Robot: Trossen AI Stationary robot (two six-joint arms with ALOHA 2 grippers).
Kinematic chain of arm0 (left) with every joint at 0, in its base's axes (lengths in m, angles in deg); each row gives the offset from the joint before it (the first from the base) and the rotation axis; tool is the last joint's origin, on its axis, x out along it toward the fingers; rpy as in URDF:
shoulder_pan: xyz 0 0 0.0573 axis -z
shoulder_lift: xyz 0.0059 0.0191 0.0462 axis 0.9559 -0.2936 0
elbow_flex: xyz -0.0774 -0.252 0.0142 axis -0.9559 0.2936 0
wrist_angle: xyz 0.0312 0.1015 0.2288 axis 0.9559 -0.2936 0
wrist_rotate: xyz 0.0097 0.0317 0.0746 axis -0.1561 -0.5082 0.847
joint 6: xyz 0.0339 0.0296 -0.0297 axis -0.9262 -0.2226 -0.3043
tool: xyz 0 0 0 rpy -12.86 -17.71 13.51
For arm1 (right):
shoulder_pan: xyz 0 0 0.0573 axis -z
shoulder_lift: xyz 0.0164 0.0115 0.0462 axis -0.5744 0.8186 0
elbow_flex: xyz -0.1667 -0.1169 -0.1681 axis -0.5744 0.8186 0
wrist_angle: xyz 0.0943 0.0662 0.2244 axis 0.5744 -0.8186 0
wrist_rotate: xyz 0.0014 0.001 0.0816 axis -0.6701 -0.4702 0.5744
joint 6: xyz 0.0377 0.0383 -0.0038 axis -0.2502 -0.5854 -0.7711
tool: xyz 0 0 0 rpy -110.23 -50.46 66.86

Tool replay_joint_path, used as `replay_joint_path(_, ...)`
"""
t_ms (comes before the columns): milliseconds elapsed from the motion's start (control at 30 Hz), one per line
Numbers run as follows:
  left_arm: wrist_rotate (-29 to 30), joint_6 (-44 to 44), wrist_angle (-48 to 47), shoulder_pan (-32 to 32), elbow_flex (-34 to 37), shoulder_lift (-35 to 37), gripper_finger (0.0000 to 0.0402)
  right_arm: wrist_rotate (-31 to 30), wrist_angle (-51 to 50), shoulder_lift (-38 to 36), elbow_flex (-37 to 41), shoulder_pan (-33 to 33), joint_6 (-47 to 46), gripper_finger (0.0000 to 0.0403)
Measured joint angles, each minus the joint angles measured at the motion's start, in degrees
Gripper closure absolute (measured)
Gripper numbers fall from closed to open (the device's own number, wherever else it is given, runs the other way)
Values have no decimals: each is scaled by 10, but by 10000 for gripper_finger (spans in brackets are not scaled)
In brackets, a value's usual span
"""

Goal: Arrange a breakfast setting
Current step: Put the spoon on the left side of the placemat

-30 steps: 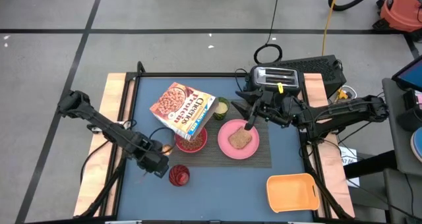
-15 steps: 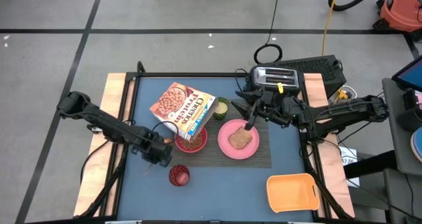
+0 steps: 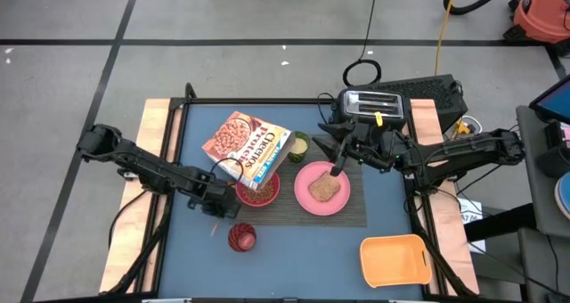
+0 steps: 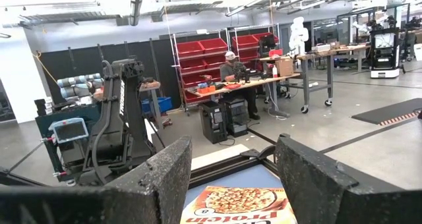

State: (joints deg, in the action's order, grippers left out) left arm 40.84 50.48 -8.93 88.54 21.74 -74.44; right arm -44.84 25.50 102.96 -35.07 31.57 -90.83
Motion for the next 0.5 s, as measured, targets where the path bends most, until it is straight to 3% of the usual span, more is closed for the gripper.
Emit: replay_joint_path(500,58,137,-9,0,0,0,373,0,0,0,0,0,0,193)
